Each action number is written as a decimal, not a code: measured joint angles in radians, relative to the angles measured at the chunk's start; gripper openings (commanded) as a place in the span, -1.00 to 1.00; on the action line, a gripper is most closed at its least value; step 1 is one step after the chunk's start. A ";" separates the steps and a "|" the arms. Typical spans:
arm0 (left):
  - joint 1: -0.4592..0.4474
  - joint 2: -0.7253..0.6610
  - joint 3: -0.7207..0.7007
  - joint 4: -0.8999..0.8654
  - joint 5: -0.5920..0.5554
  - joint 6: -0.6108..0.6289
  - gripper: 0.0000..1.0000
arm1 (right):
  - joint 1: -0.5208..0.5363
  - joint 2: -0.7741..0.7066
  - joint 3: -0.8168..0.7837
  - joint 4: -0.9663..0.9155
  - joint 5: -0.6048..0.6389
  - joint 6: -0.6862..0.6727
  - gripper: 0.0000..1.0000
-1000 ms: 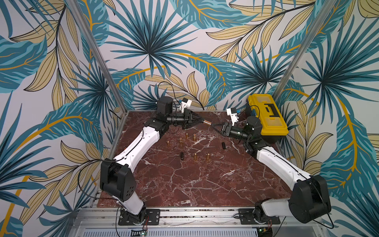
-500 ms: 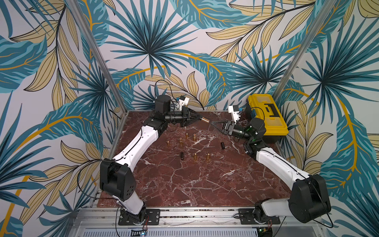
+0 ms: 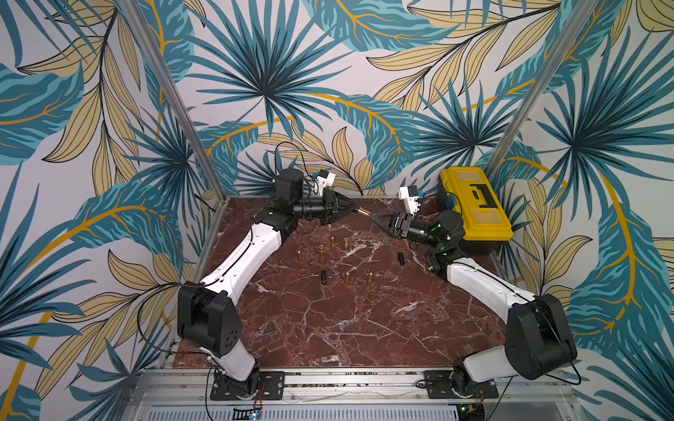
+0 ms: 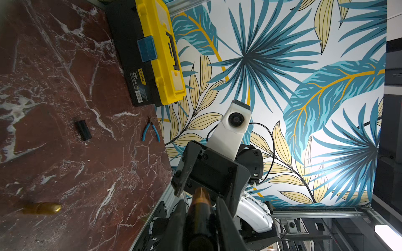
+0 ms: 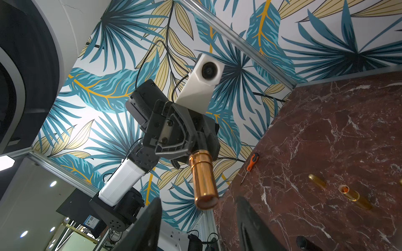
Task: Open the lipstick cap
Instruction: Place the lipstick at the center of the board.
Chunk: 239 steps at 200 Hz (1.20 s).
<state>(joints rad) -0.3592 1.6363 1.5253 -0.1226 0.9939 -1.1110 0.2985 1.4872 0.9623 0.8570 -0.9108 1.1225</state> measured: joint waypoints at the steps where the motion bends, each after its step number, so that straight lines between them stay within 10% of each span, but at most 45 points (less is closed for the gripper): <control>1: 0.000 0.000 0.000 0.000 0.000 0.000 -0.89 | 0.000 0.000 0.000 0.000 0.000 0.000 0.09; 239: -0.011 0.000 0.000 -0.001 0.013 0.006 -0.89 | 0.005 0.041 0.044 0.006 0.001 0.000 -0.32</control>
<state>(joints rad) -0.3706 1.6363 1.5253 -0.1234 1.0069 -1.1046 0.3038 1.5284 1.0065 0.8631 -0.9096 1.1225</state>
